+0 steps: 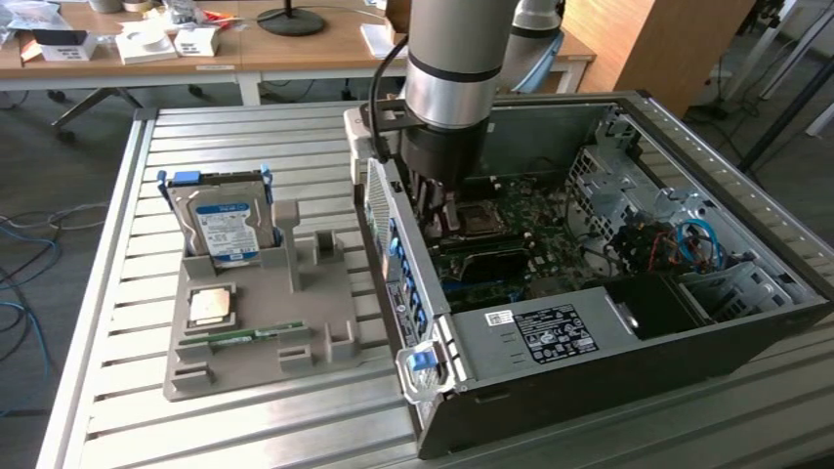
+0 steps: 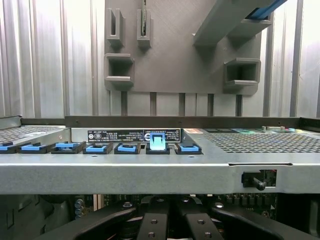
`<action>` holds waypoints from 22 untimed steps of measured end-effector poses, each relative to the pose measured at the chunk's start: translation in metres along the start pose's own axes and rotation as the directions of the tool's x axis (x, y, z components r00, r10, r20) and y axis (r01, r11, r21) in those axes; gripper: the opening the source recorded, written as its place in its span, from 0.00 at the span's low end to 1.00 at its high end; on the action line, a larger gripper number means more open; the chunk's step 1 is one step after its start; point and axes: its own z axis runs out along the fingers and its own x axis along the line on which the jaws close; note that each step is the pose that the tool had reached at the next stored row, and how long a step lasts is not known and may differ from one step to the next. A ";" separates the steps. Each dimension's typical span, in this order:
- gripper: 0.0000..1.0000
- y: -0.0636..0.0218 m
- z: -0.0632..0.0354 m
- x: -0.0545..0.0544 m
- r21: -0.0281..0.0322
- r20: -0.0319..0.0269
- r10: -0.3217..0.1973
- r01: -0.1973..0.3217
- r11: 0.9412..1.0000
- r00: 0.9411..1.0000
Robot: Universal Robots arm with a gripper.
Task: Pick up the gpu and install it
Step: 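Press down on the gpu until it lock into place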
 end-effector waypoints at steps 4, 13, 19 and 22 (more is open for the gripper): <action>0.11 0.0011 0.0000 0.000 0.000 0.000 0.000 0.000 1.000 1.000; 0.11 0.0032 -0.0001 0.000 0.001 0.000 0.000 0.000 1.000 1.000; 0.11 -0.0011 0.0000 0.000 0.001 0.001 0.000 0.000 1.000 1.000; 0.11 -0.0080 0.0002 0.000 0.001 0.004 0.000 0.000 1.000 1.000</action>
